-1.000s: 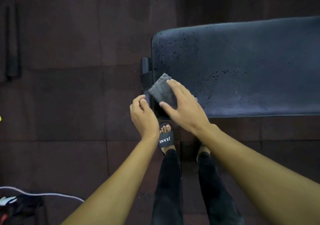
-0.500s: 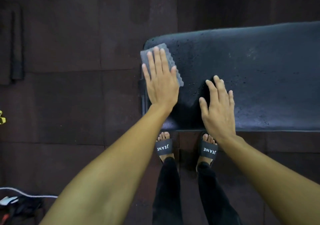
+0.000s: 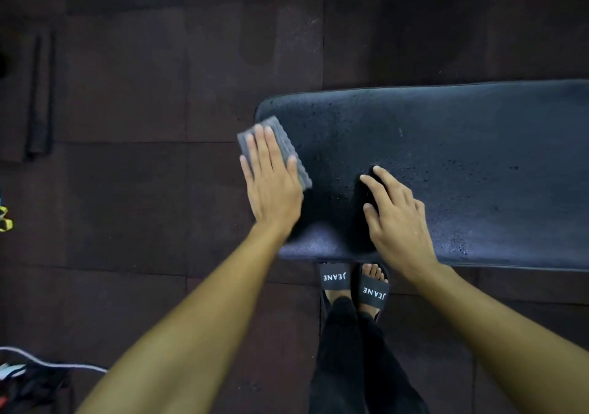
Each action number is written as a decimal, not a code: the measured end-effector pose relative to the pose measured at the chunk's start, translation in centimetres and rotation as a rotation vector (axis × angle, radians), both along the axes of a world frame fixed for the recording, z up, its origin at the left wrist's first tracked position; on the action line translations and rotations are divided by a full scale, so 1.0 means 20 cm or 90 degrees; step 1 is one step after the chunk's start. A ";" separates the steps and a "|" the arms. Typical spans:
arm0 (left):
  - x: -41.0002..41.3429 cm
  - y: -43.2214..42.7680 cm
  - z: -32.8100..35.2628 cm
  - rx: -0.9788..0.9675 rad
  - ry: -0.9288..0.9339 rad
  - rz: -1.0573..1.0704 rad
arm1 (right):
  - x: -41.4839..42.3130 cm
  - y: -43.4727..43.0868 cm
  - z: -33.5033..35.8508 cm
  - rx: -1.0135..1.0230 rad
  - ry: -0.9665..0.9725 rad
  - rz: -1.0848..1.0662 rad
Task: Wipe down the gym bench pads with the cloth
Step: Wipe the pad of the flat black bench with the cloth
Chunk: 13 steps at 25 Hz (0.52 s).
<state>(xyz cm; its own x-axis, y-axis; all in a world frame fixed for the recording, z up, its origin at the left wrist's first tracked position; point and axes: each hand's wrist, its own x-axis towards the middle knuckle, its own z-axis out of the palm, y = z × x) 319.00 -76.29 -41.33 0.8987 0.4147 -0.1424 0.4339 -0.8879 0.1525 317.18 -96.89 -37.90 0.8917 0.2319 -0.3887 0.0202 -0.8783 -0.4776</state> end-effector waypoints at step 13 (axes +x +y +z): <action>-0.25 -0.16 0.03 0.010 0.051 -0.177 | 0.10 -0.15 0.03 0.084 -0.049 -0.013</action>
